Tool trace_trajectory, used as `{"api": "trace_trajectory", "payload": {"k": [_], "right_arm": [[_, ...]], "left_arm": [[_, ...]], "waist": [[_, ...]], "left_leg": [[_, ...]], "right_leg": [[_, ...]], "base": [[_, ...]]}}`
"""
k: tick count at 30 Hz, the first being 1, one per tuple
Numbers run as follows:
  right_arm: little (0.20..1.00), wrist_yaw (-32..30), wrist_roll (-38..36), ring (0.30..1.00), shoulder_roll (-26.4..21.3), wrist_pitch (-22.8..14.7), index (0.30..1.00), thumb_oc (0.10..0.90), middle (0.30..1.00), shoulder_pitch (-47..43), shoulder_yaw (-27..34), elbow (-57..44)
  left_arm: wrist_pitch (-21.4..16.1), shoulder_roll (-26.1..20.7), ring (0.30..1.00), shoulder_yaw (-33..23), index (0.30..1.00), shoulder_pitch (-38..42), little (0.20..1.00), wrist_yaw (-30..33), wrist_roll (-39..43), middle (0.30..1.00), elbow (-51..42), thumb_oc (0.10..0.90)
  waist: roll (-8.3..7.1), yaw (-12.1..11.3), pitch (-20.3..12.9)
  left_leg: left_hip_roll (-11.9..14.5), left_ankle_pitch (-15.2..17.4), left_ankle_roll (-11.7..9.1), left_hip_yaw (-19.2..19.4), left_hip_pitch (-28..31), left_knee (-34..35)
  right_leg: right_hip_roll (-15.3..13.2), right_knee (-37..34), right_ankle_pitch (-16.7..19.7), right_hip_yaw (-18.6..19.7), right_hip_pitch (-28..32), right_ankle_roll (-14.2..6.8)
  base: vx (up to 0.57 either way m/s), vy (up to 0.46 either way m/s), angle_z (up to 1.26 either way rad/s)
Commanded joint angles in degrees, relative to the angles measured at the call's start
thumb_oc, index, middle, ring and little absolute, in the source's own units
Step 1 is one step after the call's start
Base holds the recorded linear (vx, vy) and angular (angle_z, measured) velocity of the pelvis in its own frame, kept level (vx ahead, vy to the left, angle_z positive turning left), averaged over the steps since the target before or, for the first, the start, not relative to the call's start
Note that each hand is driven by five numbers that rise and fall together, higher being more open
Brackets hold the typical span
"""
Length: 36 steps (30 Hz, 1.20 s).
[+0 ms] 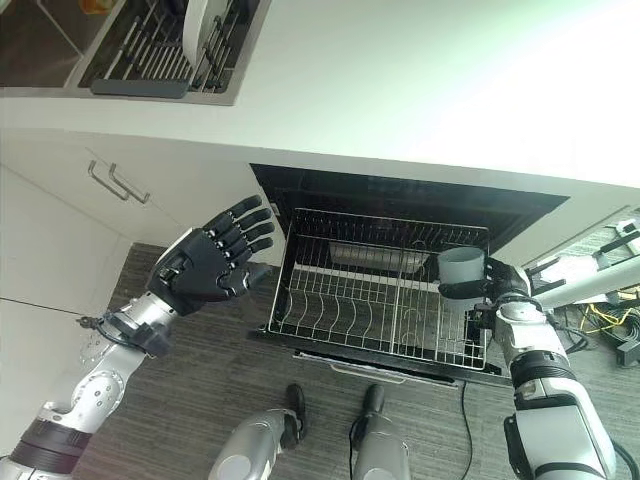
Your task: Place the dishes in the dishwasher.
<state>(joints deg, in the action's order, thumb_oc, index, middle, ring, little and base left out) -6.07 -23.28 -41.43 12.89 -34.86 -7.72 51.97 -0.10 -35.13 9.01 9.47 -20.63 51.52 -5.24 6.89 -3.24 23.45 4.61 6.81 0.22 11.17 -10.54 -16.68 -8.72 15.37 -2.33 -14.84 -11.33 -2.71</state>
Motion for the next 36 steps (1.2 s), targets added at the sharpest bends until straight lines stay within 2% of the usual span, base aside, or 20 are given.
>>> {"api": "trace_trajectory", "payload": {"k": [1,3,9,13,16,18,20,21,23,25,26,27,32,36], "right_arm": [[0.9,-2.79,-1.38,0.9,-3.55,-1.81,0.9,0.8,0.9,-1.7,-1.79,-2.79],[0.9,-3.22,-0.41,0.9,-3.23,-0.75,0.9,0.8,0.9,-1.0,-2.11,-4.37],[0.9,-6.31,4.31,0.9,-3.7,6.56,0.9,0.8,0.9,1.04,-1.35,-8.0],[0.9,-7.82,4.13,0.9,-3.46,9.1,0.9,0.8,0.9,3.21,0.65,-12.28],[0.9,-7.0,1.58,0.9,-0.88,9.53,0.9,0.8,0.9,8.24,3.7,-19.31],[0.9,-5.85,0.6,0.9,0.89,8.87,0.9,0.8,0.9,13.17,6.3,-25.14],[0.9,-5.48,-0.74,0.9,4.5,6.79,0.9,0.8,0.9,19.32,10.58,-33.38],[0.9,-5.64,-1.62,0.9,6.1,5.8,0.9,0.8,0.9,21.41,12.31,-36.86],[0.9,-4.1,-1.82,0.9,13.25,1.08,0.9,0.8,0.9,28.06,15.75,-47.96],[0.9,-0.51,-0.73,0.9,17.49,-0.81,0.9,0.8,0.9,33.22,17.5,-56.81],[0.9,0.21,-1.79,0.9,18.12,-1.4,0.9,0.8,0.9,34.62,17.96,-59.05],[0.9,0.39,-1.85,0.9,18.94,-3.57,0.9,0.8,0.9,36.06,18.56,-60.87],[0.9,-0.04,-2.55,0.9,17.65,-9.06,0.9,0.8,0.9,38.67,21.18,-67.56],[0.9,0.46,-2.21,0.9,16.56,-9.78,0.9,0.8,0.9,40.86,22.58,-70.59]], "left_arm": [[-5.09,-0.86,0.9,-0.85,0.9,1.49,0.9,-1.47,2.74,0.9,-7.74,0.8],[-4.74,-0.58,0.9,-0.79,0.9,1.32,0.9,-1.41,2.49,0.9,-7.55,0.8],[-2.68,0.14,0.9,-1.71,0.9,0.02,0.9,-1.28,1.54,0.9,-7.81,0.8],[-1.92,0.66,0.9,-2.94,0.9,-1.46,0.9,-1.26,1.28,0.9,-8.97,0.8],[-2.23,2.03,0.9,-4.98,0.9,-3.31,0.9,-1.74,0.04,0.9,-9.92,0.8],[-2.41,2.69,0.9,-6.74,0.9,-4.99,0.9,-2.26,-0.47,0.9,-10.68,0.8],[-5.41,3.96,0.9,-9.47,0.9,-7.04,0.9,-1.0,-1.67,0.9,-10.87,0.8],[-4.98,4.66,0.9,-10.71,0.9,-7.82,0.9,-1.74,-1.51,0.9,-11.1,0.8],[-4.79,7.4,0.9,-13.36,0.9,-10.64,0.9,-1.65,-1.44,0.9,-11.44,0.8],[-5.22,9.74,0.9,-15.31,0.9,-12.46,0.9,-2.02,-1.66,0.9,-11.44,0.8],[-5.59,10.14,0.9,-15.63,0.9,-13.05,0.9,-1.87,-2.12,0.9,-11.65,0.8],[-6.62,10.29,0.9,-15.98,0.9,-13.61,0.9,-0.87,-3.86,0.9,-11.72,0.8],[-8.22,9.78,0.9,-17.27,0.9,-15.19,0.9,0.21,-3.41,0.9,-12.71,0.8],[-9.59,9.92,0.9,-18.23,0.9,-16.31,0.9,1.01,-2.71,0.9,-13.83,0.8]], "waist": [[-1.99,0.21,-6.32],[-2.67,0.29,-7.19],[-4.77,-0.1,-9.25],[-5.75,-0.14,-10.57],[-6.59,0.3,-11.47],[-7.08,0.64,-12.12],[-7.47,1.48,-12.82],[-7.59,1.83,-12.98],[-7.72,3.05,-13.36],[-7.69,4.15,-13.8],[-7.7,4.42,-13.94],[-7.65,4.72,-14.17],[-7.4,4.78,-15.1],[-7.2,4.63,-15.73]], "left_leg": [[5.07,1.72,-7.24,-3.8,-1.48,-0.51],[5.23,1.81,-7.16,-3.72,-1.05,-0.51],[5.85,2.53,-6.85,-3.27,0.74,-0.51],[6.36,2.91,-6.83,-3.04,1.91,-0.51],[6.48,3.35,-6.72,-2.94,2.58,-0.51],[6.65,3.56,-6.67,-2.85,3.07,-0.51],[6.93,3.86,-6.57,-2.47,3.86,-0.51],[6.99,3.98,-6.47,-2.35,4.07,-0.51],[7.1,4.23,-6.21,-1.9,4.62,-0.51],[6.93,4.63,-5.94,-1.38,5.19,-0.51],[6.88,4.81,-5.85,-1.17,5.43,-0.51],[6.74,5.04,-5.8,-0.87,5.69,-0.51],[5.65,5.96,-5.64,-0.63,6.06,-0.51],[5.46,6.04,-5.53,-0.53,6.06,-0.51]], "right_leg": [[-2.26,1.82,-6.37,1.07,0.16,-3.78],[-1.81,1.82,-6.46,1.32,0.54,-3.7],[-1.01,1.82,-7.04,1.63,2.31,-3.78],[-0.52,1.82,-7.68,1.83,3.62,-3.73],[-0.15,1.82,-8.32,2.21,4.43,-3.63],[-0.09,1.82,-8.75,2.12,5.05,-3.65],[0.0,1.82,-9.2,2.02,5.81,-3.66],[0.04,1.82,-9.31,2.05,6.0,-3.69],[0.25,1.82,-9.59,2.44,6.42,-3.76],[0.21,1.82,-9.79,2.83,6.72,-3.98],[0.06,1.82,-9.82,2.79,6.86,-4.08],[-0.15,1.82,-9.82,2.72,7.01,-4.32],[-1.28,1.82,-9.74,2.27,7.27,-5.26],[-1.79,1.82,-9.6,1.84,7.11,-5.49]], "base": [[0.04,-0.002,-0.02],[0.06,0.008,-0.03],[0.07,0.017,-0.03],[0.09,0.032,-0.05],[0.07,0.045,-0.08],[0.08,0.05,-0.1],[0.05,0.062,-0.06],[0.04,0.06,-0.03],[0.04,0.108,-0.05],[0.04,0.137,-0.06],[0.02,0.141,-0.15],[0.01,0.148,-0.12],[0.02,0.11,0.01],[0.01,0.036,0.02]]}}
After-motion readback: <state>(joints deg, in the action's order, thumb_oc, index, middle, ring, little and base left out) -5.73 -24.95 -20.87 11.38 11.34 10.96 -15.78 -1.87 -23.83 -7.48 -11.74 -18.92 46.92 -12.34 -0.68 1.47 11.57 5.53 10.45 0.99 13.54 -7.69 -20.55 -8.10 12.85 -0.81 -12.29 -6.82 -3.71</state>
